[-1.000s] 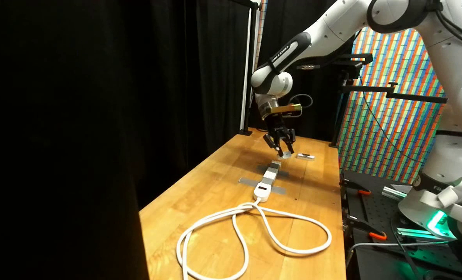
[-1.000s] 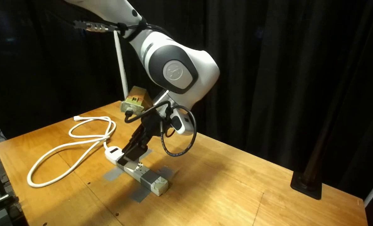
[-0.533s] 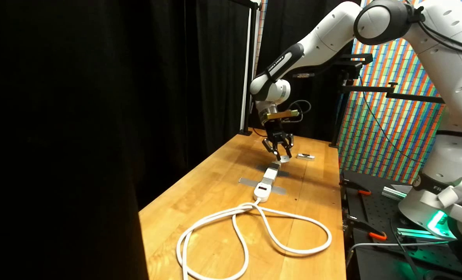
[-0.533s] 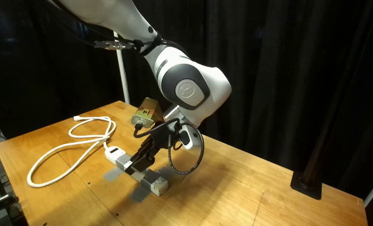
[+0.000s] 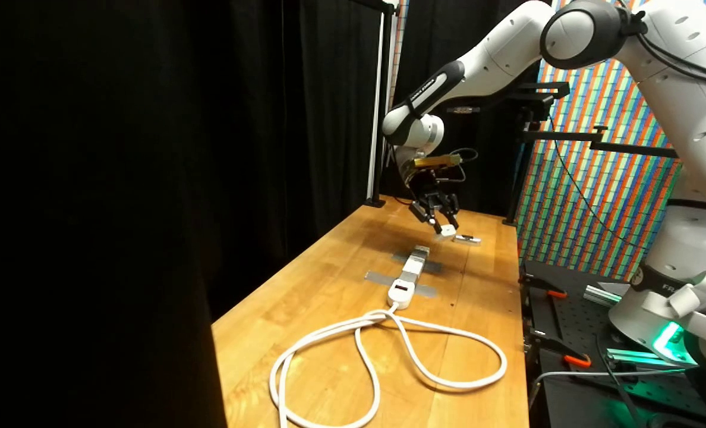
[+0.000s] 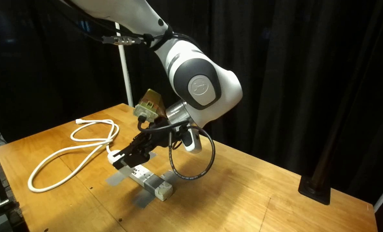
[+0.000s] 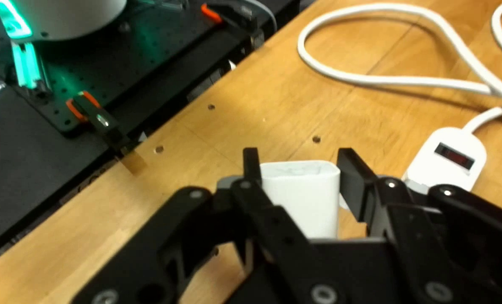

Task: Plug the charger head in the adapter

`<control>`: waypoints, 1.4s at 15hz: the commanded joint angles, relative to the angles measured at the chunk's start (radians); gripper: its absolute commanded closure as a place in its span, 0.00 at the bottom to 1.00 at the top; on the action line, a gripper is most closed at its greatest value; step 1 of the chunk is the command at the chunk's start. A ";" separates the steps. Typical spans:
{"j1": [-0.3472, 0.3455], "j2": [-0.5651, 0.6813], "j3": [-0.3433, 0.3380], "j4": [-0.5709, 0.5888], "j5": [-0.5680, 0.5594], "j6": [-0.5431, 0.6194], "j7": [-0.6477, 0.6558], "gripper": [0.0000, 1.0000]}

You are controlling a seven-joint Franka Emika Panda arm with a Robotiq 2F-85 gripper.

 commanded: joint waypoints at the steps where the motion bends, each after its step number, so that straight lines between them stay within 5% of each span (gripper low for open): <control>1: -0.055 0.044 0.008 0.116 0.049 -0.235 -0.067 0.77; 5: -0.095 0.122 0.004 0.171 0.181 -0.348 -0.073 0.77; 13: -0.079 0.258 -0.027 0.176 0.531 -0.293 0.153 0.77; 21: -0.078 0.365 -0.041 0.232 0.571 -0.298 0.180 0.77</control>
